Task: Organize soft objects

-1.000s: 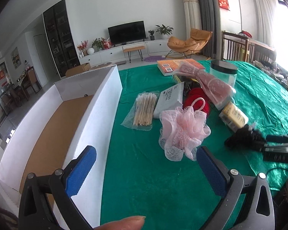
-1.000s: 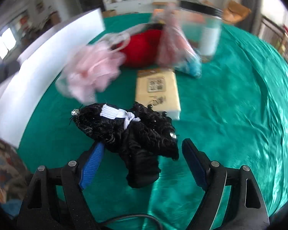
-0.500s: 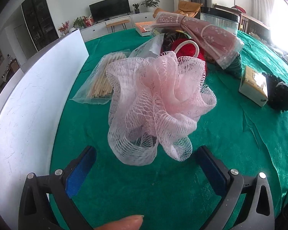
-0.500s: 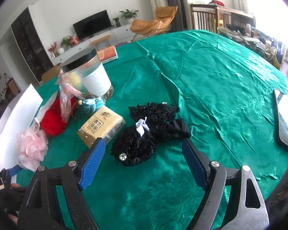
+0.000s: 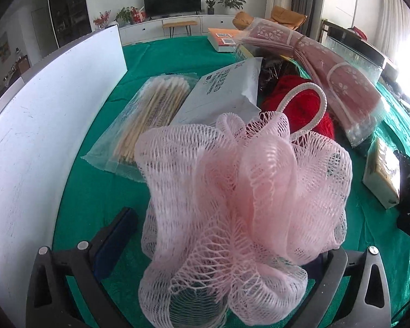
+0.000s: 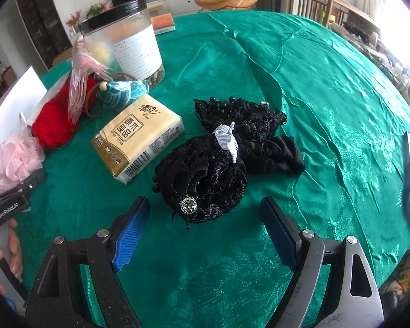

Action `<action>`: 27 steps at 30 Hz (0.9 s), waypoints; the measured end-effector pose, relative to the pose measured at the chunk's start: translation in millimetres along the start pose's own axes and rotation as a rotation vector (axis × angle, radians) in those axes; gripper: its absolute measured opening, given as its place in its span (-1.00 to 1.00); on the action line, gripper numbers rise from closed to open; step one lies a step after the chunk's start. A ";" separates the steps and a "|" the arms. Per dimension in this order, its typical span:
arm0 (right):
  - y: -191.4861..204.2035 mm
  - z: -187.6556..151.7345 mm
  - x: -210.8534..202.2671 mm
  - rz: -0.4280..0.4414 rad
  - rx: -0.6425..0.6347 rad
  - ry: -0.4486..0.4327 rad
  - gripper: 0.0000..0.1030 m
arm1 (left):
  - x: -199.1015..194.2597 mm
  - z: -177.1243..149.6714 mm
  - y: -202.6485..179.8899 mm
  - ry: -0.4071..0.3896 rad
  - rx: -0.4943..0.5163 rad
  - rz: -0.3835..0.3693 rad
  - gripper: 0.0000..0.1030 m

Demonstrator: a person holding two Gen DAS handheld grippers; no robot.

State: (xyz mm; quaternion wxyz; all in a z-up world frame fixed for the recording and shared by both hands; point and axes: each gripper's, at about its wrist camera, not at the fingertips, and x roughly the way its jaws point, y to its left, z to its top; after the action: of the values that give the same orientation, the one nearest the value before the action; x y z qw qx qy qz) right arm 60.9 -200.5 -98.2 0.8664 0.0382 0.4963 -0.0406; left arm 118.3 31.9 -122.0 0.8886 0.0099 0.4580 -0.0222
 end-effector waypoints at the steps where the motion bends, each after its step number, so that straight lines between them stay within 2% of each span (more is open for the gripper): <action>1: 3.8 -0.3 1.1 -0.023 -0.018 0.004 0.67 | -0.1 0.2 0.1 0.000 0.000 0.000 1.00; 5: 4.1 0.1 1.6 -0.027 -0.019 -0.002 0.72 | 0.1 0.4 0.3 0.000 0.000 0.000 1.00; 27: 5.9 -1.3 1.7 -0.029 -0.019 -0.002 0.73 | 0.0 0.4 1.0 -0.001 0.000 0.001 1.00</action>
State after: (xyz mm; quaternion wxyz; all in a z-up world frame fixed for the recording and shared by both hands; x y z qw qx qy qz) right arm 61.3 -194.5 -100.2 0.8666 0.0228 0.4961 -0.0484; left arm 118.7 32.9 -121.8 0.8888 0.0102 0.4577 -0.0220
